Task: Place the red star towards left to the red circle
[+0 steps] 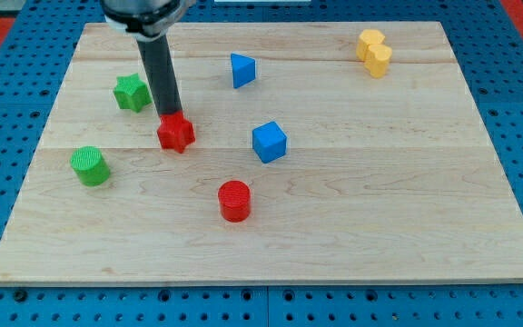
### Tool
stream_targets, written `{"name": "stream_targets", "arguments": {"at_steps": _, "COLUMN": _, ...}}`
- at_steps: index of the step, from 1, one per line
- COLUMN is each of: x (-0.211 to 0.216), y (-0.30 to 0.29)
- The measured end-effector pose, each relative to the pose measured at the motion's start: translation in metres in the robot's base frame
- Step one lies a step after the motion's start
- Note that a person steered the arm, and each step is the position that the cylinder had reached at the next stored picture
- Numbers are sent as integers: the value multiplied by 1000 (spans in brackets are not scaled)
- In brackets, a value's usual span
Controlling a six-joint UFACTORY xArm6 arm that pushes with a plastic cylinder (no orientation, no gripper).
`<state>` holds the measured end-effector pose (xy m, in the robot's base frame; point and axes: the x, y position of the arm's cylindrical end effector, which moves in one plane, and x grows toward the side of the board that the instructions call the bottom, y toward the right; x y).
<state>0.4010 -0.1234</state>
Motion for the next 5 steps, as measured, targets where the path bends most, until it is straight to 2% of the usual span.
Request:
{"name": "stream_targets", "arguments": {"at_steps": 1, "x": 30, "y": 11}}
{"name": "stream_targets", "arguments": {"at_steps": 3, "x": 106, "y": 79}}
{"name": "stream_targets", "arguments": {"at_steps": 5, "x": 117, "y": 75}}
